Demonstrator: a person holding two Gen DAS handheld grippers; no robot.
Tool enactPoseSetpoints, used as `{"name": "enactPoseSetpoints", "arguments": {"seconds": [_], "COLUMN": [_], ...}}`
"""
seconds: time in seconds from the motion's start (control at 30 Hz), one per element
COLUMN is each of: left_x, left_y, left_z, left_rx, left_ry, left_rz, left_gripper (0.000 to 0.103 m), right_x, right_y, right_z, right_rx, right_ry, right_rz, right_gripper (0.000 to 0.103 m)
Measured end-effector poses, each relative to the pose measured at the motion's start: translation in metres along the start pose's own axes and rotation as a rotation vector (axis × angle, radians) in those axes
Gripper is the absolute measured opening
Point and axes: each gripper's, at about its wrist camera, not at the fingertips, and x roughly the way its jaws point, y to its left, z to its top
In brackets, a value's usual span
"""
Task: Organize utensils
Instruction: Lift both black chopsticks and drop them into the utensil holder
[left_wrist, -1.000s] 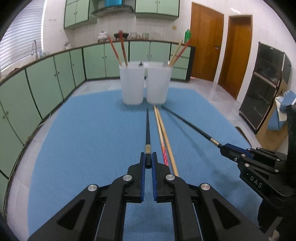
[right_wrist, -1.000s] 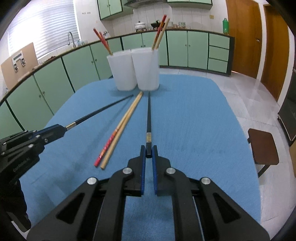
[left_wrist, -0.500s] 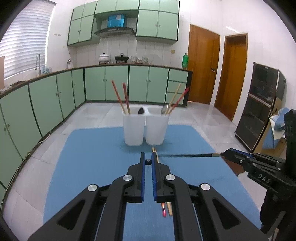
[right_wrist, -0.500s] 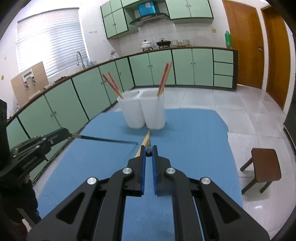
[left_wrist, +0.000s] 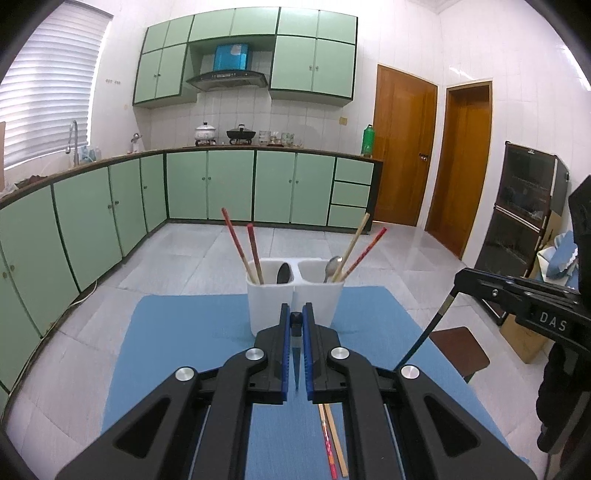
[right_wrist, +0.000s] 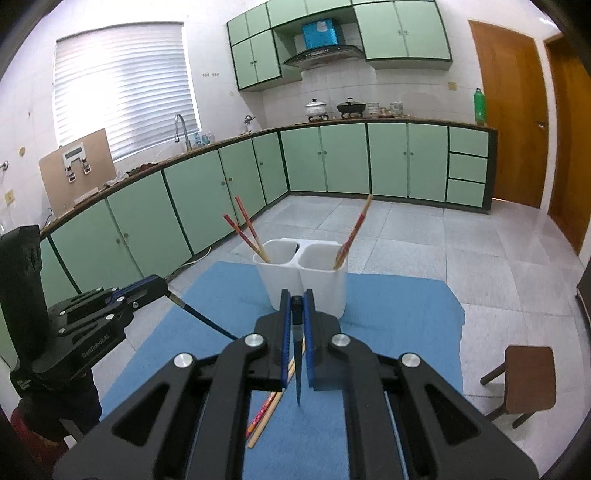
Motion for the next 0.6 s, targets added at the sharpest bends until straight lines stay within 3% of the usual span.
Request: {"name": "enactPoseSetpoints", "arguments": {"seconds": [0.23, 0.4, 0.6], "left_x": [0.003, 0.006, 0.006], "left_y": [-0.002, -0.003, -0.008], "left_z": [0.017, 0.039, 0.085], "left_rx": [0.005, 0.017, 0.029], "left_ry": [-0.027, -0.061, -0.156], "left_rz": [-0.015, -0.034, -0.034], "left_gripper": [0.006, 0.006, 0.006], "right_x": [0.003, -0.005, -0.003], "right_y": [-0.004, -0.003, -0.007], "right_z": [0.025, 0.056, 0.104], "right_rx": [-0.003, -0.027, -0.047], "right_ry": [-0.001, -0.053, -0.126], "right_rz": [0.022, 0.029, 0.015], "right_gripper": [0.006, 0.006, 0.006]}}
